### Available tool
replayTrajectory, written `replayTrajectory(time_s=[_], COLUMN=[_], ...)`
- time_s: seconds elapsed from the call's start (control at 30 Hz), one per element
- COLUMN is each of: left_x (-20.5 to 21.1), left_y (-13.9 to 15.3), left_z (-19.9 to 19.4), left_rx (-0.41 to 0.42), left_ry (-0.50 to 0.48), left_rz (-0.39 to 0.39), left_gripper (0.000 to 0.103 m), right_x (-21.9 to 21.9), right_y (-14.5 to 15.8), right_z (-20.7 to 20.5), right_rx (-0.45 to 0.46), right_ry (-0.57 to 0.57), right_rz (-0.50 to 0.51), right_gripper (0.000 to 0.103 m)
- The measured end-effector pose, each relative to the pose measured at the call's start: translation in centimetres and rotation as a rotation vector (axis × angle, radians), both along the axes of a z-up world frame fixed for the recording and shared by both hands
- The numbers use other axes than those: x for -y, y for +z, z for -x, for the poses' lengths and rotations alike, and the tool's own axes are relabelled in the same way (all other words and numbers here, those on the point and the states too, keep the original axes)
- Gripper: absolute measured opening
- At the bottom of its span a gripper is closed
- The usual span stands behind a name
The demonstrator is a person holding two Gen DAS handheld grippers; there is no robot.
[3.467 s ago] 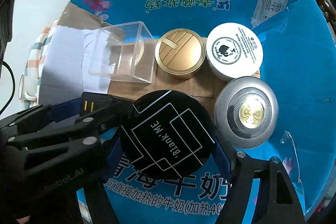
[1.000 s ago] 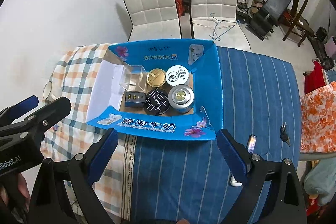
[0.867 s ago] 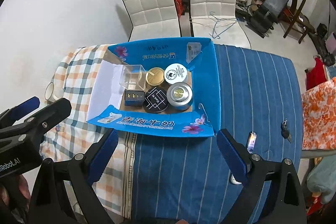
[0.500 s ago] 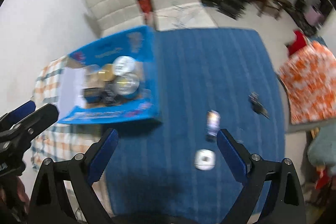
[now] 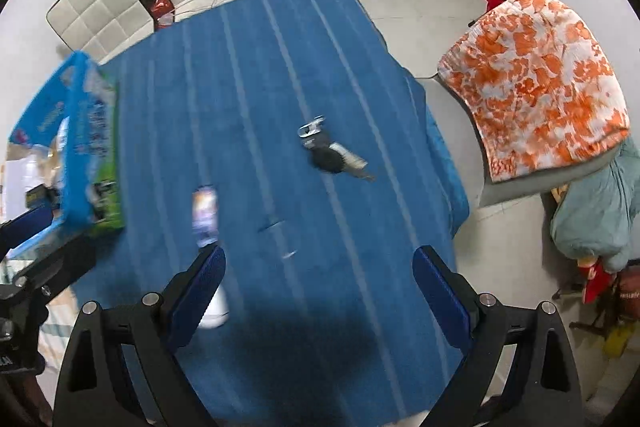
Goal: Organize rigid objects
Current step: 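Grasp the colourful lighter with the left tool while the right tool grasps the car key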
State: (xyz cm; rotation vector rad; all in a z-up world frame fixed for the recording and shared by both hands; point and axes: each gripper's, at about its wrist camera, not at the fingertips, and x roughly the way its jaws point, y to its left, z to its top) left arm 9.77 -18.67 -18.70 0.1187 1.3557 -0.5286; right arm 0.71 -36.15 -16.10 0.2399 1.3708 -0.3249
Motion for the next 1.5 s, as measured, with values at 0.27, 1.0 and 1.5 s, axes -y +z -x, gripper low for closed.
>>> replayTrajectory(time_s=[0.27,1.0,1.5], left_x=[3.5,1.8,3.6], left_y=[-8.4,-10.2,-10.8], left_z=[-1.9,-2.4,-3.0], left_rx=[-0.153,-0.198,-0.213], left_ry=[0.048,0.138,0.091], left_rz=[-0.053,-0.035,-0.009], left_gripper=[0.066,0.021,0.011], right_x=[5.4,2.8,1.7], right_y=[-8.1,-12.4,-8.1], right_z=[-4.7,-8.6,-5.7], right_rx=[-0.05,-0.035,0.033], right_ry=[0.061,0.141,0.066], right_rz=[0.007,-0.005,-0.056], right_gripper=[0.097,0.029,0.009])
